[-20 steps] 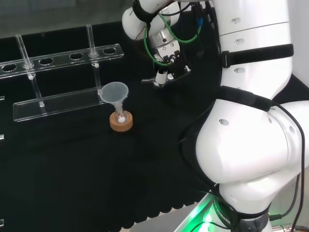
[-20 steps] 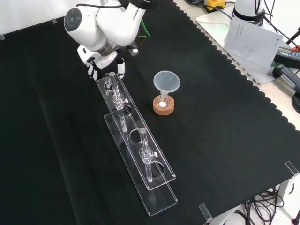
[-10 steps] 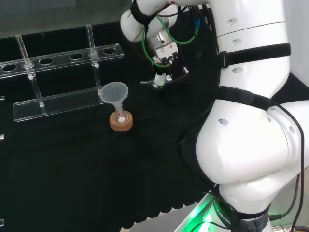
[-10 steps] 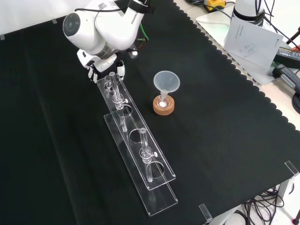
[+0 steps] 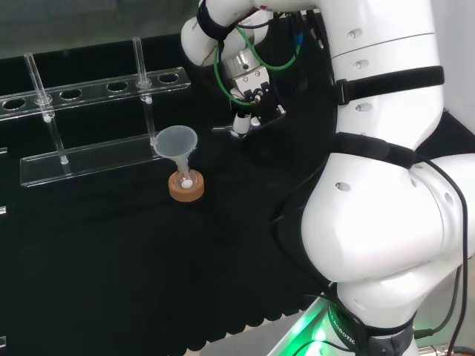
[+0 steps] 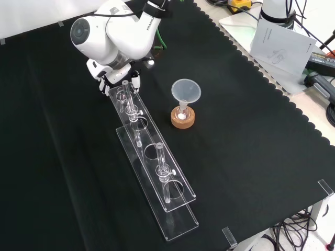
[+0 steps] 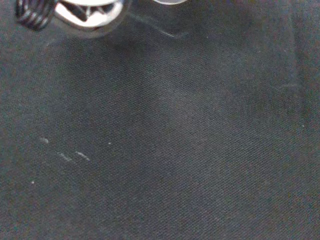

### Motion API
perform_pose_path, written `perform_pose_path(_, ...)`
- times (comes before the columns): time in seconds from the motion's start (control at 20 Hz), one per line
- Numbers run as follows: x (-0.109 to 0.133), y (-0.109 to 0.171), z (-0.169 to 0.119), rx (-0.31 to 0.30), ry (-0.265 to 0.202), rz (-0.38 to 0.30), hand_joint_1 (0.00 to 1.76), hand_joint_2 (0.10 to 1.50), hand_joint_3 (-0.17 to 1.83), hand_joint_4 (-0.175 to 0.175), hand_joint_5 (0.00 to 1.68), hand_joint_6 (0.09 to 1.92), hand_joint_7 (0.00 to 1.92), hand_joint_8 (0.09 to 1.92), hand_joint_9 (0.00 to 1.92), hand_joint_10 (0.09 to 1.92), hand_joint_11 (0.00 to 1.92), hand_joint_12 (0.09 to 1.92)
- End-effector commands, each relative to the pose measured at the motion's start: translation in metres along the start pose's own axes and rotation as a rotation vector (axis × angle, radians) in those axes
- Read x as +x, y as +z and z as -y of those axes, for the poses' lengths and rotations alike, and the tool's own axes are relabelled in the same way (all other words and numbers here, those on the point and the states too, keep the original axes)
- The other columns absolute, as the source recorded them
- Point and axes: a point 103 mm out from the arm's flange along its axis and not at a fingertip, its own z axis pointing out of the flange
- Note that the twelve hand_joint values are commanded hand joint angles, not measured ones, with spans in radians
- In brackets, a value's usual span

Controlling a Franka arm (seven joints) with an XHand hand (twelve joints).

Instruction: Put the weighing funnel back on the table.

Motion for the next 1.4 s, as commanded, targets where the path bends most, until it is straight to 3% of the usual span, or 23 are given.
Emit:
perform_pose_path(0.05,0.004,-0.002,0.001,-0.018,-0.002,0.008,1.09,0.75,0.57,0.175,1.16,0.84,0.6,0.69,0.93,0.38,0.71,1.12)
perform_pose_path(0.2,0.007,-0.002,0.003,-0.008,-0.004,0.009,1.06,0.93,0.25,0.175,1.09,0.86,0.55,0.71,0.91,0.39,0.71,1.13)
perform_pose_path(0.35,0.009,-0.003,0.005,0.018,-0.003,0.023,0.97,0.93,0.11,0.032,0.77,0.73,0.41,0.72,0.8,0.41,0.64,1.15)
perform_pose_path(0.4,0.009,-0.004,0.006,0.027,-0.003,0.031,0.94,0.91,0.11,0.003,0.62,0.65,0.35,0.72,0.74,0.44,0.59,1.18)
perform_pose_path(0.5,0.008,-0.005,0.01,0.035,0.0,0.033,0.89,0.86,0.16,-0.023,0.41,0.45,0.22,0.7,0.58,0.53,0.47,1.24)
perform_pose_path(0.65,0.003,-0.006,0.017,0.025,0.0,0.036,0.84,0.77,0.3,-0.033,0.31,0.21,0.09,0.68,0.41,0.64,0.34,1.31)
perform_pose_path(0.8,-0.003,-0.013,0.028,-0.004,0.008,0.013,0.81,0.7,0.38,-0.034,0.26,0.1,0.03,0.66,0.33,0.67,0.27,1.34)
perform_pose_path(1.4,-0.024,-0.057,0.095,-0.069,0.058,-0.022,0.74,0.66,0.41,-0.039,0.24,0.09,0.02,0.65,0.27,0.69,0.22,1.35)
